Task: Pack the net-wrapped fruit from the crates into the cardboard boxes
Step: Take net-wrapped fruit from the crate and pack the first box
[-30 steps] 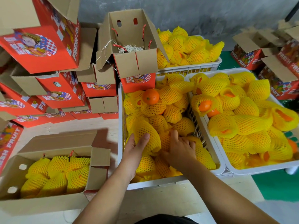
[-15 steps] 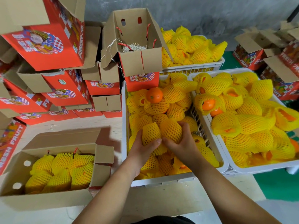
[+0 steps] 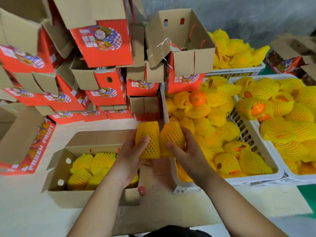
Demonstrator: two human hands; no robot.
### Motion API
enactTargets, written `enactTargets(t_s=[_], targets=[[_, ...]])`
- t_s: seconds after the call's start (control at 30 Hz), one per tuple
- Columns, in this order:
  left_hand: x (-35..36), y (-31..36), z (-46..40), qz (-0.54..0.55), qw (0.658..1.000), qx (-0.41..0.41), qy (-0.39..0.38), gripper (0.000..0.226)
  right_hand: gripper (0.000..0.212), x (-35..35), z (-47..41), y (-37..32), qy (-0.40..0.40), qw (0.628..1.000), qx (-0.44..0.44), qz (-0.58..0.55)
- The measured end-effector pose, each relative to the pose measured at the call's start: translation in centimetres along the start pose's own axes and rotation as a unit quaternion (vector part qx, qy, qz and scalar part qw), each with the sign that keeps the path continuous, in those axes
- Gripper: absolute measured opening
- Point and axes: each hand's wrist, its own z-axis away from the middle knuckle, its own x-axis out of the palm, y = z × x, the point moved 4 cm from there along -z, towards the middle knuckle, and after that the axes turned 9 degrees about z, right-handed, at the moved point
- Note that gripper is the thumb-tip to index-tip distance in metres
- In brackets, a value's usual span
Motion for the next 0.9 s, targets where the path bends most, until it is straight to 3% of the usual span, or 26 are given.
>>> enactTargets(t_s=[0.27, 0.4, 0.47, 0.53, 0.6, 0.7, 0.77, 0.83, 0.9], targets=[[-16.0, 8.7, 2.6, -0.095, 0.989, 0.022, 0.112, 0.050, 0.052, 13.7, -0.8, -2.1, 0.083, 0.996, 0.035, -0.011], [-22.3, 8.1, 1.8, -0.018, 0.980, -0.087, 0.176, 0.036, 0.043, 18.0, -0.3, -1.7, 0.100, 0.993, 0.051, 0.038], [-24.1, 7.7, 1.3, -0.076, 0.976, -0.112, 0.168, 0.039, 0.038, 20.2, 0.2, -1.4, 0.090, 0.991, 0.065, 0.074], [-24.9, 7.3, 1.1, -0.212, 0.962, -0.105, 0.135, 0.051, 0.041, 22.6, 1.0, -0.9, 0.047, 0.992, 0.102, 0.054], [-24.9, 6.5, 0.8, -0.378, 0.916, -0.093, 0.095, 0.060, 0.044, 24.4, 1.2, -0.7, 0.025, 0.991, 0.107, 0.078], [-23.8, 4.4, 1.3, -0.638, 0.768, -0.048, 0.034, 0.076, 0.050, 26.3, 0.8, -0.2, -0.023, 0.973, 0.110, 0.200], [-23.0, 3.7, 2.3, -0.730, 0.683, 0.008, 0.022, 0.081, 0.059, 26.8, 0.6, 0.4, -0.052, 0.939, 0.130, 0.313], [-22.8, 3.8, 2.7, -0.761, 0.644, 0.079, 0.016, 0.077, 0.059, 27.0, 0.5, 0.9, -0.051, 0.915, 0.122, 0.382], [-23.3, 4.4, 2.5, -0.763, 0.635, 0.121, 0.024, 0.064, 0.065, 27.0, 0.5, 0.9, -0.043, 0.900, 0.121, 0.417]])
